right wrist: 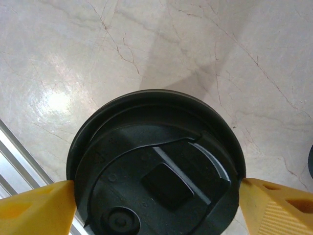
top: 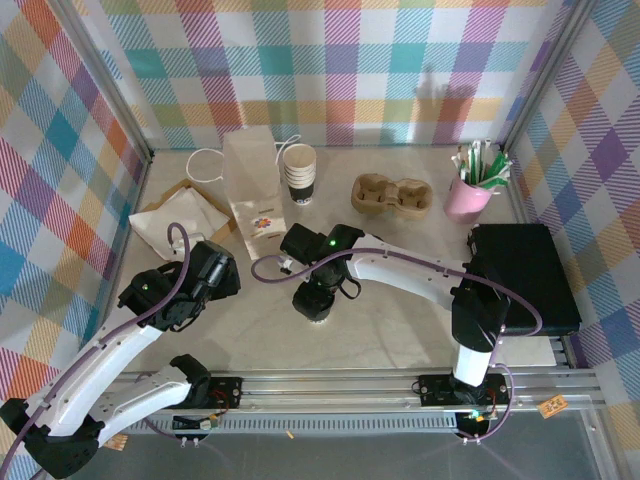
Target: Pack the takeout coffee
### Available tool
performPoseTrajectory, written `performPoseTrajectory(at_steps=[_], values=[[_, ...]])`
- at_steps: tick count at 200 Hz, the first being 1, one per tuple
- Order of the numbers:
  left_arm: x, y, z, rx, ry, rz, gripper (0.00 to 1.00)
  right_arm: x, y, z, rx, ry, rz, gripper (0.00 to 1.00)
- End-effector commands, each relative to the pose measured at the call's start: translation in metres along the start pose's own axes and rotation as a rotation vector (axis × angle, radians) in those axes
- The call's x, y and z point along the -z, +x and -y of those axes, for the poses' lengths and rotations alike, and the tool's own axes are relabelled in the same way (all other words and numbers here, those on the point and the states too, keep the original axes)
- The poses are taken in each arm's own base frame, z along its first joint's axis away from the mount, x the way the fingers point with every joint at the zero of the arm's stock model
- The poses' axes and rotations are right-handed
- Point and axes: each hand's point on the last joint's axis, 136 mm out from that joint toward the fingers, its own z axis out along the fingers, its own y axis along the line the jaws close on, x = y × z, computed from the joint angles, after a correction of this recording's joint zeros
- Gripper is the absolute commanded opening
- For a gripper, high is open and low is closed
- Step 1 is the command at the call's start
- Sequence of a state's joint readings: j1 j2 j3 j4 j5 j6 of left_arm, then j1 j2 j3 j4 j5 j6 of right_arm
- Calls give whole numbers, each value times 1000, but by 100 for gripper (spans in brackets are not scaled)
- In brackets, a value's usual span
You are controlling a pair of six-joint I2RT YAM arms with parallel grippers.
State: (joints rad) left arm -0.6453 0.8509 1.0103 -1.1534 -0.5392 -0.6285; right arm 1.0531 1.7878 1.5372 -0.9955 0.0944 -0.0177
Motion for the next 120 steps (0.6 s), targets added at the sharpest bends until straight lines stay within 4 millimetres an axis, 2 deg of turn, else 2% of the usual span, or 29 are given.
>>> performPoseTrajectory(at_steps=[1,17,76,120], values=[[0,5,-5,9,-13,-21,100,-9,6,-3,-7,-27,-34,82],[1,5,-5,13,-12,-22,100,-12,8,-2,-6,-28,-42,79],[1,5,-5,19,-12,-21,100,-14,18,1,15,-10,-73,80],[2,2,-4,23,-8,-16,100,-10,21,5,10,8,-72,70]])
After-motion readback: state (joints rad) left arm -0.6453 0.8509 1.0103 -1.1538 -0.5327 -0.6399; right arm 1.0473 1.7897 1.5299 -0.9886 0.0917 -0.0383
